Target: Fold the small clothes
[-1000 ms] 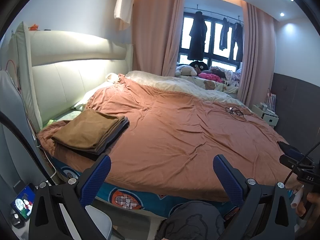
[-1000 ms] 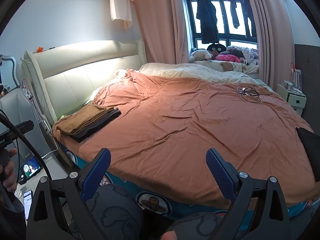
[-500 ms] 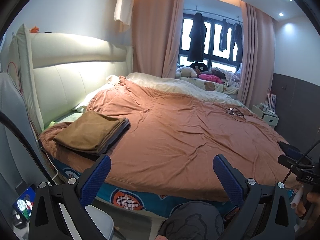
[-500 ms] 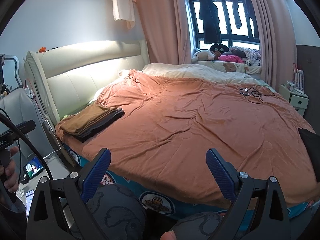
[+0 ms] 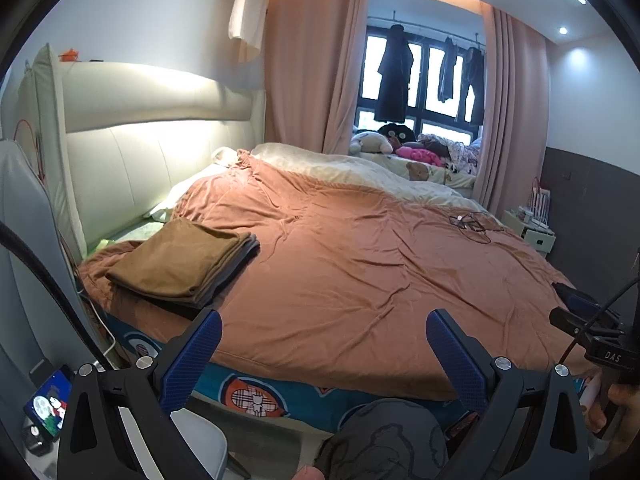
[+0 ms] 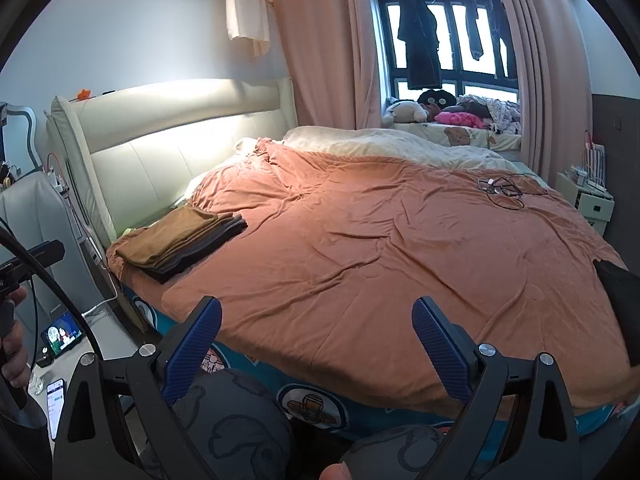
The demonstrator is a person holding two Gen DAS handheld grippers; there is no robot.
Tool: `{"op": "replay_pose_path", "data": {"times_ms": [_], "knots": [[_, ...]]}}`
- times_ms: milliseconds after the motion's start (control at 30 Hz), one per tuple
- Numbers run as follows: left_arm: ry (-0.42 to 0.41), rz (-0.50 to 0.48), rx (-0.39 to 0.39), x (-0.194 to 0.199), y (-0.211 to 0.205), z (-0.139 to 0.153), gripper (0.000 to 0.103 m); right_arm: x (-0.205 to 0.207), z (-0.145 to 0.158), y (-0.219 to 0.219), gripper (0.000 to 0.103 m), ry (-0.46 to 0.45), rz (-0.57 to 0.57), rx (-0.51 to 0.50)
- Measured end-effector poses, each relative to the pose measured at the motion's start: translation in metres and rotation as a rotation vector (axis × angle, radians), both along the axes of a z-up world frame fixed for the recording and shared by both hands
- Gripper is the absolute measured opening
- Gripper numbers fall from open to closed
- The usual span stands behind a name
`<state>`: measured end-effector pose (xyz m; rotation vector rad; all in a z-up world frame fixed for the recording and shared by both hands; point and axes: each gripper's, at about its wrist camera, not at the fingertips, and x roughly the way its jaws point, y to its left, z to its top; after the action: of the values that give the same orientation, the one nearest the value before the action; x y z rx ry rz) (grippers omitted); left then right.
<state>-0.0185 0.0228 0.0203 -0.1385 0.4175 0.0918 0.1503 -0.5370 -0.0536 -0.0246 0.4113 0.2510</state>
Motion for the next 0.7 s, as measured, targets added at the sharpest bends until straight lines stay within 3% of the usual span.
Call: {"op": "replay_pose_path", "data": {"times_ms": [700], "knots": [[-0.008, 0.012, 0.013, -0.0017, -0.0015, -0.0031, 0.103, 0.0004, -0.0057, -0.0053, 0.096, 0.009, -0.007, 0.013]]}}
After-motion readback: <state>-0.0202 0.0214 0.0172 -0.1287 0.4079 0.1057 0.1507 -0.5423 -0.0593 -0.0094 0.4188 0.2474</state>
